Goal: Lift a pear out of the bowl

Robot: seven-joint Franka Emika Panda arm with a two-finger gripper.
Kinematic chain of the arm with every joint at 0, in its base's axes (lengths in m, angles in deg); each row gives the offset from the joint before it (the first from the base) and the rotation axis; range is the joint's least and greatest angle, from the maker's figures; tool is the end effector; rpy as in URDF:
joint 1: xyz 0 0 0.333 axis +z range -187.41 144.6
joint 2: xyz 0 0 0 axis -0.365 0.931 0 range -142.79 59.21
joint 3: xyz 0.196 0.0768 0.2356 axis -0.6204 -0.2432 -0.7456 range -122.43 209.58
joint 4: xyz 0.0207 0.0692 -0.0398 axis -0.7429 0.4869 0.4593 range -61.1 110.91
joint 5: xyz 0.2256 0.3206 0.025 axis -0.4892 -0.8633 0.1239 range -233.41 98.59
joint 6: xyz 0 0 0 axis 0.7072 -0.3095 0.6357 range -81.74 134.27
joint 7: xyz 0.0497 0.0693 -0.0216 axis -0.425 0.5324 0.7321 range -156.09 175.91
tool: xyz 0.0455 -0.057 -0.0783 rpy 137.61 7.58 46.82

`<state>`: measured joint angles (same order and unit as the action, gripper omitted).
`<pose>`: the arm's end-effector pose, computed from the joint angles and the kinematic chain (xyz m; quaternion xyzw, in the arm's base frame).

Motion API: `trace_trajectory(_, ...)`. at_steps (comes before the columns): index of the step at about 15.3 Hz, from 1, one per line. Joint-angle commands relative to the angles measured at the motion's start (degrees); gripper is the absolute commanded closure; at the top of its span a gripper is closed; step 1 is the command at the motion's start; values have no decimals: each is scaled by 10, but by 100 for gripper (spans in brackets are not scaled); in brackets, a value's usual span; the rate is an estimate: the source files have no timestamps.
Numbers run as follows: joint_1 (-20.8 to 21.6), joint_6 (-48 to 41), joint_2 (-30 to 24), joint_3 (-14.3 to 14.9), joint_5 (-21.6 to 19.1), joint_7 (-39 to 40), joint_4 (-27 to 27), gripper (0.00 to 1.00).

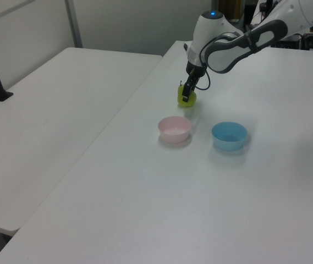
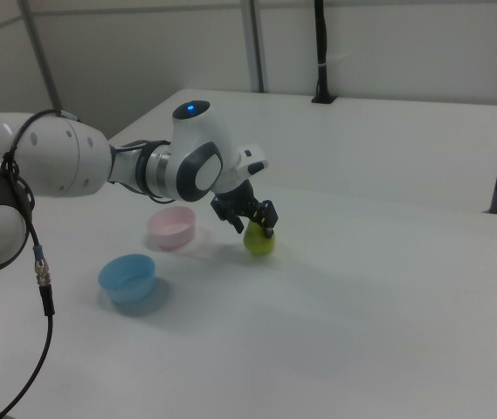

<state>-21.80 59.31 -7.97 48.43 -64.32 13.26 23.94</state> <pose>0.7252 -0.0562 0.3355 0.9877 0.0121 0.1465 0.0535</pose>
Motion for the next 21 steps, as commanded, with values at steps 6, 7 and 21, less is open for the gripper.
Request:
trace_trajectory(6,3,-60,-74,-1,6,2,11,0)
trace_trajectory(7,6,-84,-89,-1,6,0,11,0)
trace_trajectory(21,78,-402,-258,-6,4,-109,13,0)
